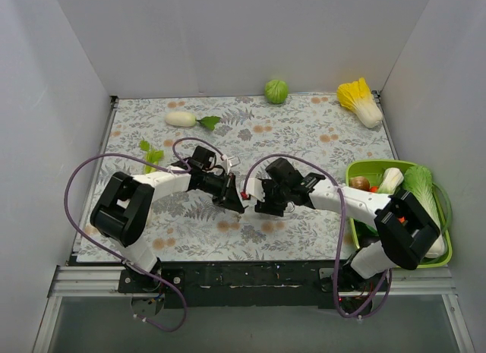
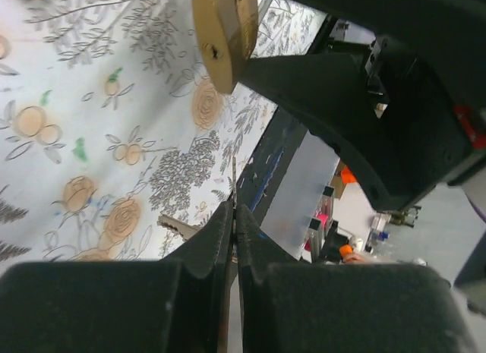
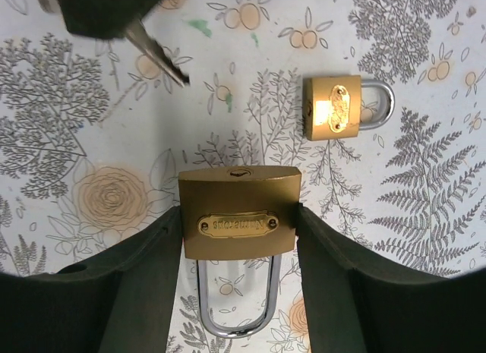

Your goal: Unlock with the key

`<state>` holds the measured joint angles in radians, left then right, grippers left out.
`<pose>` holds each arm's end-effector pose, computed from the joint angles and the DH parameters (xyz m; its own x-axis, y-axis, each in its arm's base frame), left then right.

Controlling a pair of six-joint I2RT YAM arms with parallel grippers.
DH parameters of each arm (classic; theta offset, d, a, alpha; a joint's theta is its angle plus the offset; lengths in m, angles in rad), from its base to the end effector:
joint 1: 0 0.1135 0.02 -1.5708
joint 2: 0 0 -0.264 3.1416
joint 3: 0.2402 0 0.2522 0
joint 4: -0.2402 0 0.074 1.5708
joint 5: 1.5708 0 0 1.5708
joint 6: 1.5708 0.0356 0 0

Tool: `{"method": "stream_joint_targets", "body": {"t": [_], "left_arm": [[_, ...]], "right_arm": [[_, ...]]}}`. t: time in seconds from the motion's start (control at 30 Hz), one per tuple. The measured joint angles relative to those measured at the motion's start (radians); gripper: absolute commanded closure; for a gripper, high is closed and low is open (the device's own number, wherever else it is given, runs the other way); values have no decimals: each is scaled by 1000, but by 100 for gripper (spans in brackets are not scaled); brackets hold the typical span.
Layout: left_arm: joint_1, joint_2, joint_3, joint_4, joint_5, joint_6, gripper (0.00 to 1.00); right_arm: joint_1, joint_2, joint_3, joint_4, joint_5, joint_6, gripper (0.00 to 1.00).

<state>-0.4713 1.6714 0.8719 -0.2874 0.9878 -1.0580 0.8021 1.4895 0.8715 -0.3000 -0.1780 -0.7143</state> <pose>0.2572 -0.1644 0.1595 -0.9063 -0.0766 0.4157 -0.3948 0.5044 -0.7679 0.2035 0.2195 0.1970 0.0952 -0.8290 -0.5511 -0.9528 0.0845 -0.2916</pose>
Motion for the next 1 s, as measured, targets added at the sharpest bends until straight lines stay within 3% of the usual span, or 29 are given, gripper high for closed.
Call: {"method": "stream_joint_targets", "body": {"t": [0.6, 1.0], "left_arm": [[-69, 61, 28, -58, 65, 82, 100], [-86, 100, 29, -60, 100, 85, 100]], "right_arm": [[154, -179, -133, 31, 97, -34, 99], [211, -189, -135, 62, 118, -49, 99]]}}
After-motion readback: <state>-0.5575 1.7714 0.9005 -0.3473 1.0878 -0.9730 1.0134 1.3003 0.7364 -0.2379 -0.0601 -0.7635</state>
